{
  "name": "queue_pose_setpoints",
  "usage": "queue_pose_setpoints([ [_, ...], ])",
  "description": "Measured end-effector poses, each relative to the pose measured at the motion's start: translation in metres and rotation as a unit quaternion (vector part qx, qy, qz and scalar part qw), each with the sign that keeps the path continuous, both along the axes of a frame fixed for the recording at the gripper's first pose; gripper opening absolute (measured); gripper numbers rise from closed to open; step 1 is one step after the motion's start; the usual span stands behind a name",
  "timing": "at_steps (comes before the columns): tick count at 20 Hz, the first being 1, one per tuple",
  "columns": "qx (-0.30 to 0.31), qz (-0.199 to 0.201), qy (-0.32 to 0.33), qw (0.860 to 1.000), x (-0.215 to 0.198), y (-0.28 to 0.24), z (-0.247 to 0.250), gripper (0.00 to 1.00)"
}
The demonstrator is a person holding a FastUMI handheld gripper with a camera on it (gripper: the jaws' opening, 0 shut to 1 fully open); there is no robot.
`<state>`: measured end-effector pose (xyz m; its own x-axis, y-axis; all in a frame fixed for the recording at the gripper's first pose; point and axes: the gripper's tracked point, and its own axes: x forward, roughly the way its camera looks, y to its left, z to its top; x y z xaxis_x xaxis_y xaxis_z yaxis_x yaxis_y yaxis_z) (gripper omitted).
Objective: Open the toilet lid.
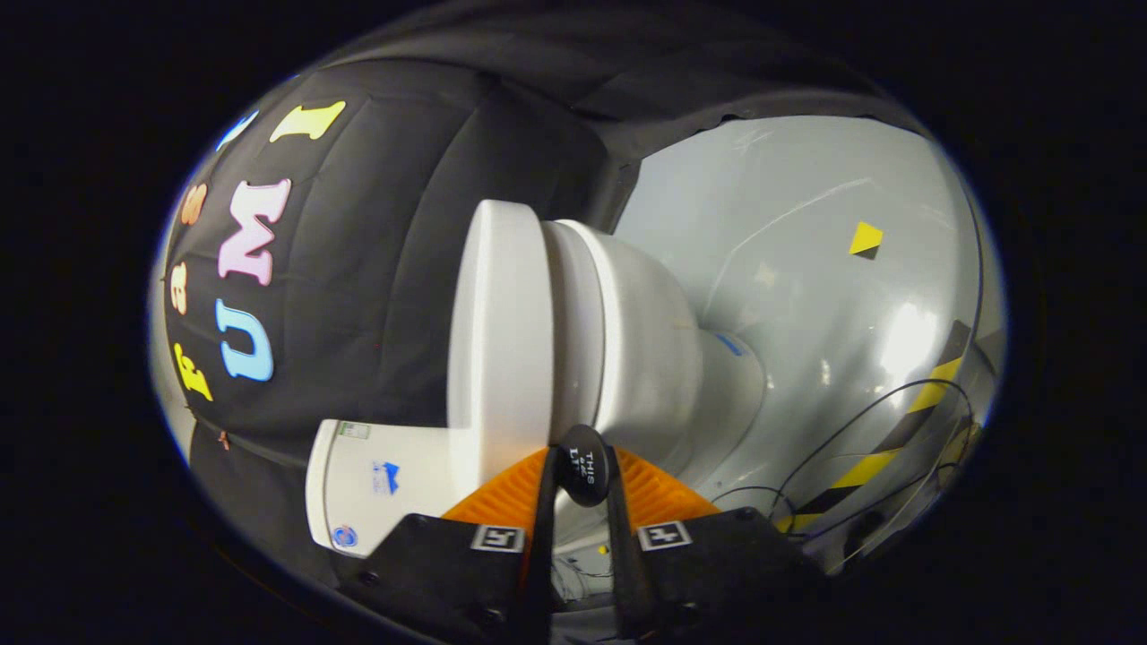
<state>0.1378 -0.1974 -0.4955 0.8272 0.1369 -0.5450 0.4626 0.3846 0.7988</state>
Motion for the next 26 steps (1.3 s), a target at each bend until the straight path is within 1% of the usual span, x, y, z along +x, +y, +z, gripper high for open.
queue_pose_setpoints([
  [1, 0.002, 0.002, -0.001, 1.0, -0.001, 0.0, -0.001, 0.3],
  [3, 0.016, 0.004, -0.007, 1.0, 0.002, 0.003, -0.002, 0.29],
  [4, 0.021, -0.01, -0.011, 1.0, 0.003, -0.005, -0.001, 0.29],
  [5, 0.024, -0.005, -0.008, 1.0, 0.001, -0.002, 0.0, 0.16],
  [6, 0.017, -0.007, -0.011, 1.0, 0.0, -0.002, 0.001, 0.16],
  [9, -0.004, 0.007, -0.002, 1.0, 0.001, -0.001, 0.004, 0.16],
  [11, -0.061, 0.026, 0.006, 0.998, 0.002, 0.003, 0.007, 0.16],
  [13, -0.12, 0.044, 0.021, 0.992, -0.001, -0.001, 0.009, 0.16],
  [16, -0.14, 0.043, 0.026, 0.989, 0.001, -0.002, 0.024, 0.16],
  [18, -0.18, 0.052, 0.036, 0.982, 0.002, -0.001, 0.032, 0.16],
  [21, -0.237, 0.061, 0.03, 0.969, 0.007, 0.005, 0.066, 0.16],
  [24, -0.306, 0.075, 0.032, 0.949, 0.009, 0.017, 0.1, 0.16],
  [26, -0.345, 0.084, 0.019, 0.934, 0.012, 0.029, 0.126, 0.16],
])
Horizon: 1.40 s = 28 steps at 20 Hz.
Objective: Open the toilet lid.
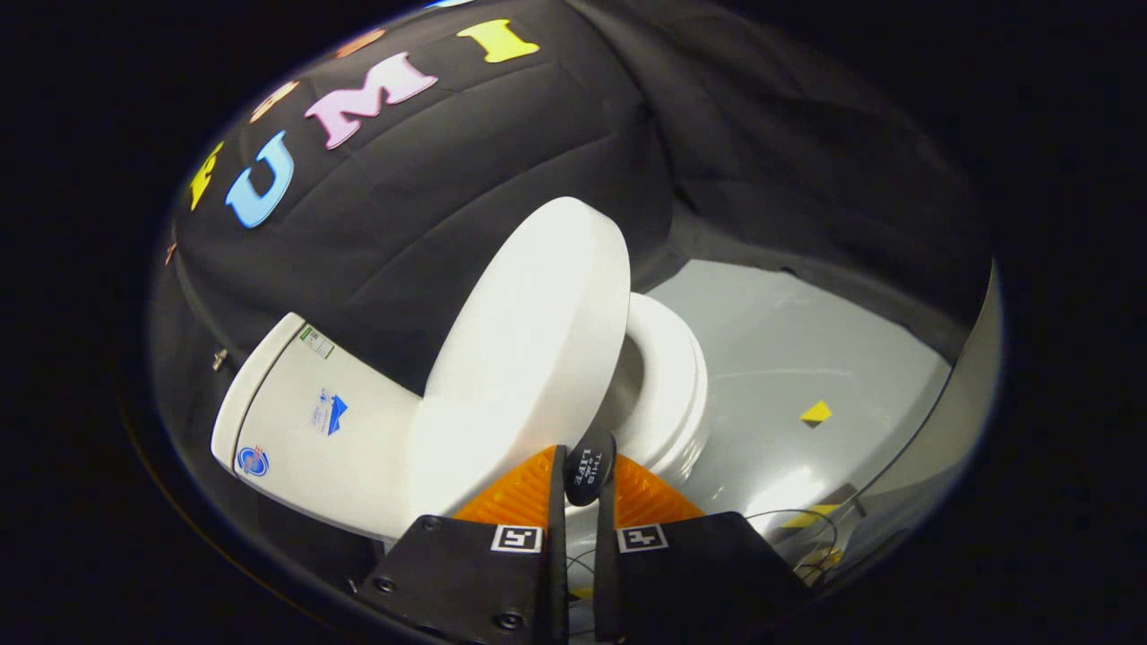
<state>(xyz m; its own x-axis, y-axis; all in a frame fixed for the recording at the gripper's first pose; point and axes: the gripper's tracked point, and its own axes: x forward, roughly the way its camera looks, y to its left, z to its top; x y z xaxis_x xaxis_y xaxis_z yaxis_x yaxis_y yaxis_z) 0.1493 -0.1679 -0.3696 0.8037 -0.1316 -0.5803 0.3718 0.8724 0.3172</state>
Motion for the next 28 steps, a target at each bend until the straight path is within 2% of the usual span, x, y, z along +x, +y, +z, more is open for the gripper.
queue_pose_setpoints([
  [5, -0.092, 0.038, -0.004, 0.995, 0.006, 0.041, 0.054, 0.16],
  [10, -0.183, 0.056, 0.004, 0.981, 0.009, 0.078, 0.086, 0.16],
  [16, -0.224, 0.081, -0.027, 0.971, 0.015, 0.133, 0.119, 0.15],
  [19, -0.262, 0.111, -0.049, 0.957, 0.021, 0.169, 0.131, 0.15],
  [28, -0.263, 0.187, -0.09, 0.942, 0.029, 0.271, 0.143, 0.15],
])
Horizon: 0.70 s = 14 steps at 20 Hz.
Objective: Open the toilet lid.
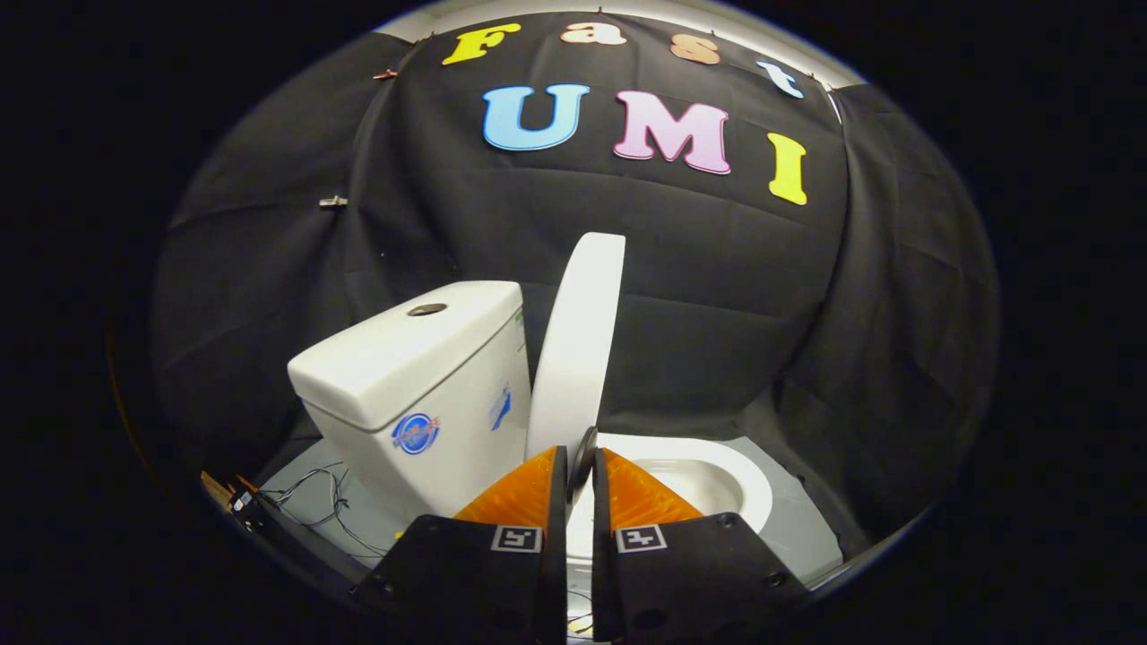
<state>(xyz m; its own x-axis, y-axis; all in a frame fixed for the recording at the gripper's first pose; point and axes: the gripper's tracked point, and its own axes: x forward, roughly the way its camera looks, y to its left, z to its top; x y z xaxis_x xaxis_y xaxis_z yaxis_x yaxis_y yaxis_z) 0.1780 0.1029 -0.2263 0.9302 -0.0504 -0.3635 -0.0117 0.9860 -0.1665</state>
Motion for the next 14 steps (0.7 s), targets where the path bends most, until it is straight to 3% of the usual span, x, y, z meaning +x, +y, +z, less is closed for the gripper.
queue_pose_setpoints([
  [14, 0.019, 0.054, 0.009, 0.998, 0.003, 0.058, -0.016, 0.16],
])
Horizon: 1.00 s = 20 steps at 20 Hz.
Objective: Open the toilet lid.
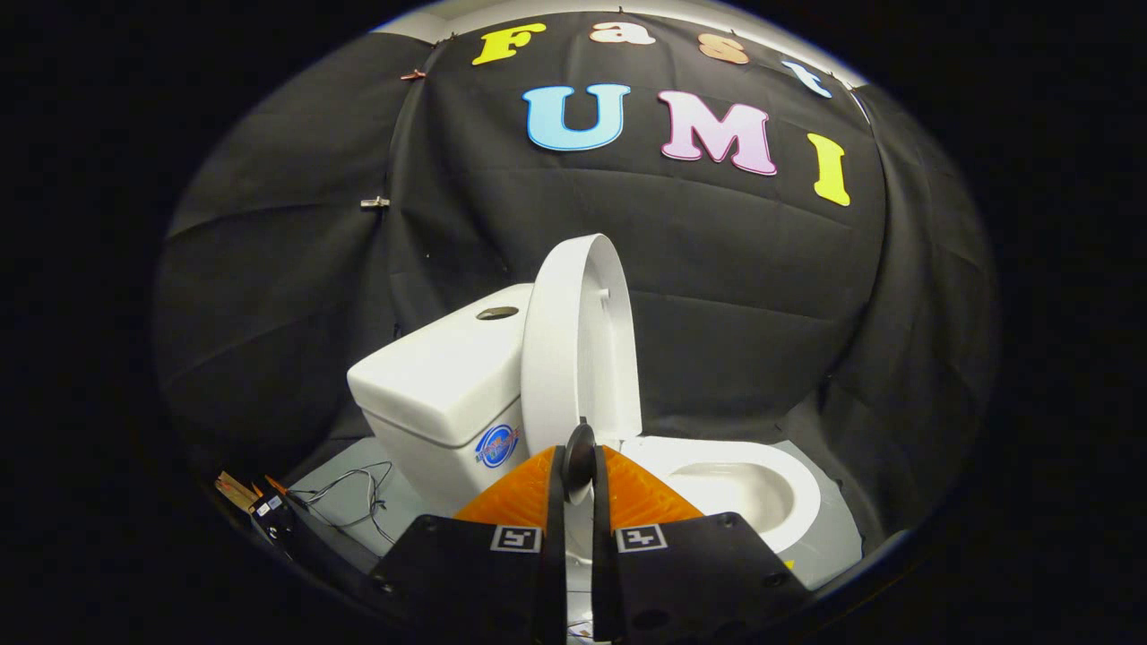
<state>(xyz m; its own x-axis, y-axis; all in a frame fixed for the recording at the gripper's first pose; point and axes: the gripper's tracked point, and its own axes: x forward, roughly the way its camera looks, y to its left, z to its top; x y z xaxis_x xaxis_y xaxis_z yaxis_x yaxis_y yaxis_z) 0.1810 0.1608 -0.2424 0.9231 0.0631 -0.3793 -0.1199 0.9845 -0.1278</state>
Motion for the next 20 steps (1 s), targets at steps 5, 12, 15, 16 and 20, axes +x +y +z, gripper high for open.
queue_pose_setpoints([
  [5, 0.0, 0.001, 0.003, 1.0, 0.001, 0.002, -0.002, 0.16],
  [12, 0.031, 0.007, 0.008, 0.999, -0.018, -0.007, 0.018, 0.66],
  [15, 0.041, 0.004, -0.02, 0.999, -0.026, -0.021, 0.058, 0.89],
  [16, 0.042, 0.0, -0.033, 0.999, -0.031, -0.03, 0.076, 0.89],
  [20, 0.05, -0.023, -0.108, 0.993, -0.068, -0.071, 0.158, 0.95],
])
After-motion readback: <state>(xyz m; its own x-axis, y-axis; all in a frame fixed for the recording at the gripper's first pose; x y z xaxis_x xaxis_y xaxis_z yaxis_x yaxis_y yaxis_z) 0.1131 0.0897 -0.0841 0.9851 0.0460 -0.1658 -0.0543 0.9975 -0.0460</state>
